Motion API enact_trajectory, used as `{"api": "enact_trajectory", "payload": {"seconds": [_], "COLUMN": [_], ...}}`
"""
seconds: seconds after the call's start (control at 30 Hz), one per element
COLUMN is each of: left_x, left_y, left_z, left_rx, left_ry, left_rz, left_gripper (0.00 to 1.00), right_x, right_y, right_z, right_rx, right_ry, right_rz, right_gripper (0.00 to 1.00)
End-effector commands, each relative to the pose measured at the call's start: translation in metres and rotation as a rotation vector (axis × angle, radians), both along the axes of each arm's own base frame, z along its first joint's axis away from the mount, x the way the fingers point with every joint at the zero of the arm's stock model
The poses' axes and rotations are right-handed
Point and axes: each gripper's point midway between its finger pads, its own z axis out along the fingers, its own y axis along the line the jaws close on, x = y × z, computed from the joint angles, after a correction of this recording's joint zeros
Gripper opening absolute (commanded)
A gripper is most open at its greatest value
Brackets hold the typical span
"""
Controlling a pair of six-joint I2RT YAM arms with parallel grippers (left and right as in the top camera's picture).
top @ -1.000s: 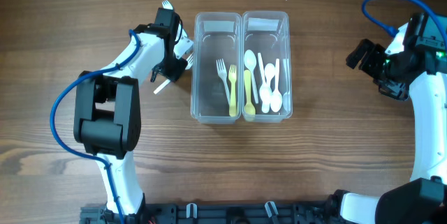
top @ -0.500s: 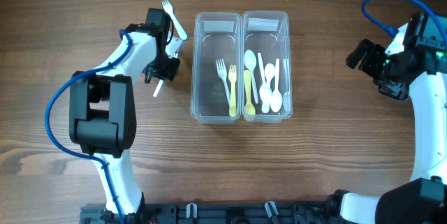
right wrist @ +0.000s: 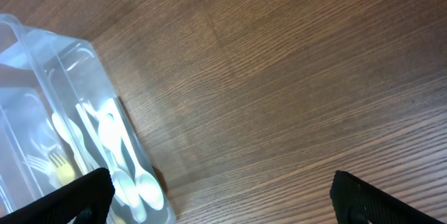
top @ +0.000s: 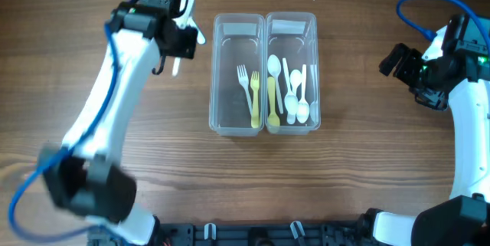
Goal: Pack container
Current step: 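Carry the white fork over the left container and release it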
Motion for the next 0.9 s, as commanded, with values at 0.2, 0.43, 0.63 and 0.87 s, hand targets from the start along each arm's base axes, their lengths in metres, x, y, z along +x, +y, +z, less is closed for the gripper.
{"api": "enact_trajectory", "payload": {"seconds": [0.2,0.43,0.63,0.87], "left_x": [-0.036,-0.049,-0.024,0.036], "left_y": [-0.085,-0.119,-0.099,-0.036], "left_z": [-0.008,-0.056,-0.035,-0.005], "left_rx": [-0.235,-0.177,-0.208,-0.312], "left_ry": [0.088,0.191,0.102,-0.069], "left_rz": [0.111,0.040,0.096,0.301], "left_gripper": [0.04,0.18,0.84,0.85], "right_x": [0.001,0.001,0.001,0.002], "right_y": [0.003,0.003,0.003,0.002], "right_z": [-0.003,-0.003,-0.003,-0.002], "right_rx": [0.014,0.015,0.014,0.012], "right_ry": [0.006,0.007,0.005,0.000], "right_rz": [0.016,0.016,0.016,0.016], "right_gripper": [1.00,1.00,1.00,1.00]}}
